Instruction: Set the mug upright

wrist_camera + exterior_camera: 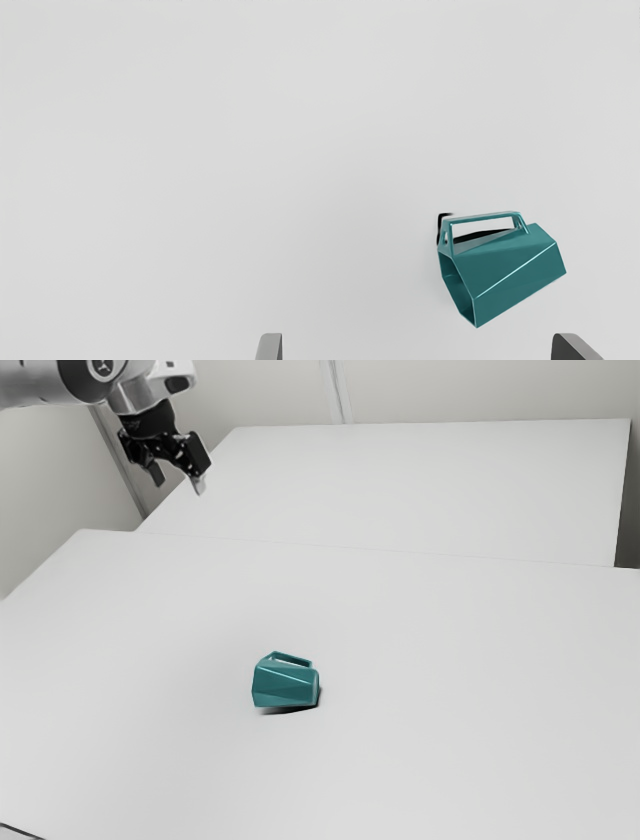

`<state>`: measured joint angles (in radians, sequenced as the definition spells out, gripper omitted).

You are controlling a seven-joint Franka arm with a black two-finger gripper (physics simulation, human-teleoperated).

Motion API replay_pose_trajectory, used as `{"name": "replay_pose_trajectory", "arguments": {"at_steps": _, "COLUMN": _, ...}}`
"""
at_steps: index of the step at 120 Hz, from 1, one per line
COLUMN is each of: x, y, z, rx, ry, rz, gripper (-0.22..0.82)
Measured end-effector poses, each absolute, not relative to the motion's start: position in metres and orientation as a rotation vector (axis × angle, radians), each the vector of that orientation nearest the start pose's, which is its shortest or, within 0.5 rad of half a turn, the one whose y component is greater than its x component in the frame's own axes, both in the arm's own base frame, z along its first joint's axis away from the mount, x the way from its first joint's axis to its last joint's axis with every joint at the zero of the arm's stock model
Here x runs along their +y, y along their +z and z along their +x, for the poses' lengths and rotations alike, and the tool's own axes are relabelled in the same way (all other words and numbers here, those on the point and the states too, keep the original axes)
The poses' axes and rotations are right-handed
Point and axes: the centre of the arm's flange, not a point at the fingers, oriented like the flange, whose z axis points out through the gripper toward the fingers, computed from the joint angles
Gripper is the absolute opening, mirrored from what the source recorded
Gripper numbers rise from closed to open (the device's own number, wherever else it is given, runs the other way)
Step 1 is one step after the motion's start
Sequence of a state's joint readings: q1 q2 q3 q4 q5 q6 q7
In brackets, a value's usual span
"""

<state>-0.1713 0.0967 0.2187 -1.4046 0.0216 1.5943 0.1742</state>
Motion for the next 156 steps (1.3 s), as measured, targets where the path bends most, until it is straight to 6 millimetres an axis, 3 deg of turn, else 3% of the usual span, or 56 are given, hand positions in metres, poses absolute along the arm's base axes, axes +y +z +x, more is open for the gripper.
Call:
{"name": "replay_pose_trajectory", "arguments": {"at_steps": 38, "x": 0.026, "y": 0.654, "z": 0.583, "rx": 0.211, "ry": -0.161, "rz": -3.075, "gripper": 0.59}}
{"name": "replay_pose_trajectory", "arguments": {"at_steps": 70, "x": 0.029, "y": 0.631, "z": 0.544, "rx": 0.198, "ry": -0.132, "rz": -3.135, "gripper": 0.59}}
{"name": "replay_pose_trajectory", "arguments": {"at_steps": 96, "x": 0.041, "y": 0.586, "z": 0.498, "rx": 0.077, "ry": -0.137, "rz": -3.271, "gripper": 0.59}}
{"name": "replay_pose_trajectory", "arguments": {"at_steps": 112, "x": 0.051, "y": 0.555, "z": 0.490, "rx": -0.052, "ry": -0.142, "rz": -3.379, "gripper": 0.58}}
{"name": "replay_pose_trajectory", "arguments": {"at_steps": 131, "x": 0.067, "y": 0.505, "z": 0.479, "rx": -0.226, "ry": -0.076, "rz": -3.526, "gripper": 0.58}}
{"name": "replay_pose_trajectory", "arguments": {"at_steps": 156, "x": 0.057, "y": 0.460, "z": 0.459, "rx": -0.266, "ry": 0.014, "rz": -3.653, "gripper": 0.58}}
